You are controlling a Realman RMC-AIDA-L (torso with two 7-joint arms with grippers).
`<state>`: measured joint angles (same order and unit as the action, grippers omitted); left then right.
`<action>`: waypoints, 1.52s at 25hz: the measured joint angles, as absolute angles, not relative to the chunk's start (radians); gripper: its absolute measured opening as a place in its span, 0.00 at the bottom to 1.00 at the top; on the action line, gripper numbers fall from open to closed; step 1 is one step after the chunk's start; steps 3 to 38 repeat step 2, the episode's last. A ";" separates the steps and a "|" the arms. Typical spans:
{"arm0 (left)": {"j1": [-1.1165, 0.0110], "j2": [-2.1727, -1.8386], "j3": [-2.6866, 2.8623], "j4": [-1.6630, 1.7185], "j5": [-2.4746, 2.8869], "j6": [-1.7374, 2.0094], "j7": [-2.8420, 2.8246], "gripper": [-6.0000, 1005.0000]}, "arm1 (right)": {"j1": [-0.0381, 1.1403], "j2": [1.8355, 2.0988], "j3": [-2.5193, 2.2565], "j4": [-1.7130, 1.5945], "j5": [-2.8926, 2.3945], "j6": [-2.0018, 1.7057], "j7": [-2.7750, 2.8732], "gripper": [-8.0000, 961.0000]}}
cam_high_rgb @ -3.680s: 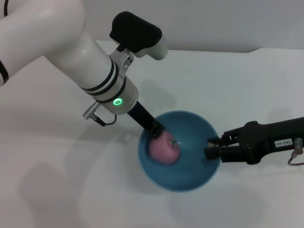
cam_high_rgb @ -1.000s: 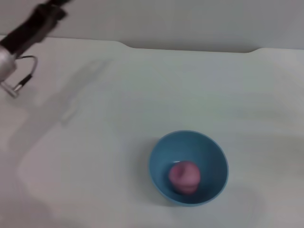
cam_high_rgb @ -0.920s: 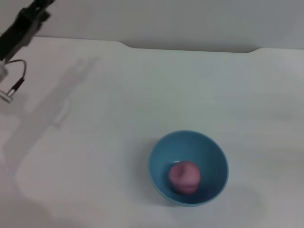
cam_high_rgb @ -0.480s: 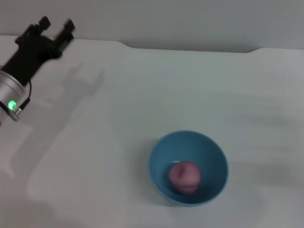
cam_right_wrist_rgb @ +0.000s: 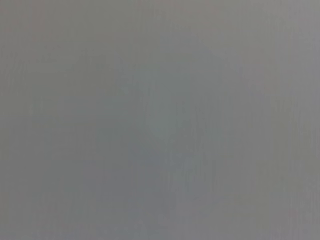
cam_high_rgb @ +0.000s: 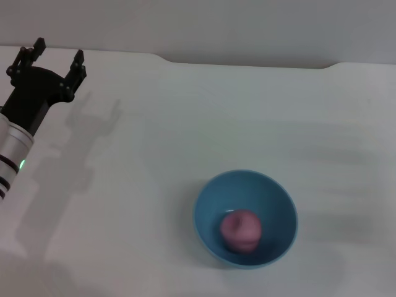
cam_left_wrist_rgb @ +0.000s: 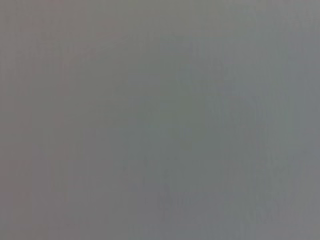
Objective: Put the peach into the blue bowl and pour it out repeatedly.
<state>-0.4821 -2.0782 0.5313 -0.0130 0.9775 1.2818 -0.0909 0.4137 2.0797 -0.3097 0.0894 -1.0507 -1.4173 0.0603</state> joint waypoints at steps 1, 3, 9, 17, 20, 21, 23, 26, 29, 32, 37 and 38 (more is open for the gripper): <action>-0.481 -2.078 0.530 -0.013 0.977 1.284 -0.091 0.70 | 0.414 2.080 -0.310 0.089 -1.051 -1.417 0.060 0.38; -0.480 -2.078 0.529 -0.014 0.976 1.285 -0.091 0.70 | 0.415 2.080 -0.309 0.090 -1.051 -1.417 0.062 0.38; -0.480 -2.078 0.529 -0.014 0.976 1.285 -0.091 0.70 | 0.415 2.080 -0.309 0.090 -1.051 -1.417 0.062 0.38; -0.480 -2.078 0.529 -0.014 0.976 1.285 -0.091 0.70 | 0.415 2.080 -0.309 0.090 -1.051 -1.417 0.062 0.38; -0.480 -2.078 0.529 -0.014 0.976 1.285 -0.091 0.70 | 0.415 2.080 -0.309 0.090 -1.051 -1.417 0.062 0.38; -0.480 -2.078 0.529 -0.014 0.976 1.285 -0.091 0.70 | 0.415 2.080 -0.309 0.090 -1.051 -1.417 0.062 0.38; -0.480 -2.078 0.529 -0.014 0.976 1.285 -0.091 0.70 | 0.415 2.080 -0.309 0.090 -1.051 -1.417 0.062 0.38; -0.480 -2.078 0.529 -0.014 0.976 1.285 -0.091 0.70 | 0.415 2.080 -0.309 0.090 -1.051 -1.417 0.062 0.38; -0.480 -2.078 0.529 -0.014 0.976 1.285 -0.091 0.70 | 0.415 2.080 -0.309 0.090 -1.051 -1.417 0.062 0.38; -0.480 -2.078 0.529 -0.014 0.976 1.285 -0.091 0.70 | 0.415 2.080 -0.309 0.090 -1.051 -1.417 0.062 0.38; -0.480 -2.078 0.529 -0.014 0.976 1.285 -0.091 0.70 | 0.415 2.080 -0.309 0.090 -1.051 -1.417 0.062 0.38; -0.480 -2.078 0.529 -0.014 0.976 1.285 -0.091 0.70 | 0.415 2.080 -0.309 0.090 -1.051 -1.417 0.062 0.38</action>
